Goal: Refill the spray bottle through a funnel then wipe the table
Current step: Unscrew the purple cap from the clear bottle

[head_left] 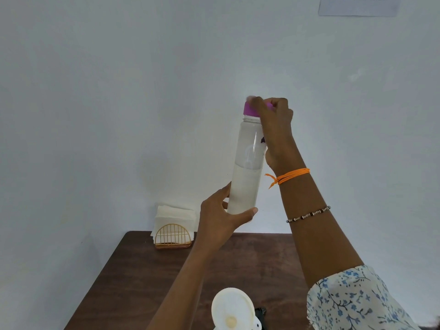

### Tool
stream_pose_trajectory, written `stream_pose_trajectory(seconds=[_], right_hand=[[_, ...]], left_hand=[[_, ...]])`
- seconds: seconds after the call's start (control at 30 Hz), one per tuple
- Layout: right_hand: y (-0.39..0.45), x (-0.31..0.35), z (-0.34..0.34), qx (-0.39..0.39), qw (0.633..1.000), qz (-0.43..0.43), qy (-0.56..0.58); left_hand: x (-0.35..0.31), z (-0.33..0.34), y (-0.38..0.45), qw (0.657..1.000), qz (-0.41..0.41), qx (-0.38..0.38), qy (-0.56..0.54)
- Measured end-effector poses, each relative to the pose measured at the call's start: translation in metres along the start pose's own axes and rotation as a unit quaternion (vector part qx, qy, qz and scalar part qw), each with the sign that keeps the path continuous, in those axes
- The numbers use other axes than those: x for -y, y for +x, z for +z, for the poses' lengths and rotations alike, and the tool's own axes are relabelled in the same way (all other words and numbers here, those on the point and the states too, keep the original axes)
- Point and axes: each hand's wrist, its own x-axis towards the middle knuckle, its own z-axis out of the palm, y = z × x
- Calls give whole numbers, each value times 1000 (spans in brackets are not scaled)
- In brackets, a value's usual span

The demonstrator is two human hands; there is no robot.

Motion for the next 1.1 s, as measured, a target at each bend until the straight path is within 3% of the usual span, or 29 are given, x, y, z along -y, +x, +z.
stream_pose_trajectory(seconds=[0.1, 0.33, 0.53, 0.77, 0.93, 1.1], right_hand=[[1, -3, -2, -27, 999, -25, -40], [0, 1, -4, -4, 999, -21, 33], [2, 0, -7, 1, 996, -57, -69], [3, 5, -9, 20, 999, -45, -8], [5, 6, -14, 44, 994, -40, 87], [1, -1, -22, 19, 979, -26, 202]], left_hand=[[0, 0, 0, 1000, 4, 0, -3], [0, 3, 2, 1000, 2, 3, -9], [0, 5, 0, 1000, 3, -2, -18], [-1, 3, -4, 999, 9, -5, -42], [1, 3, -8, 999, 13, -5, -52], [7, 4, -11, 998, 8, -22, -54]])
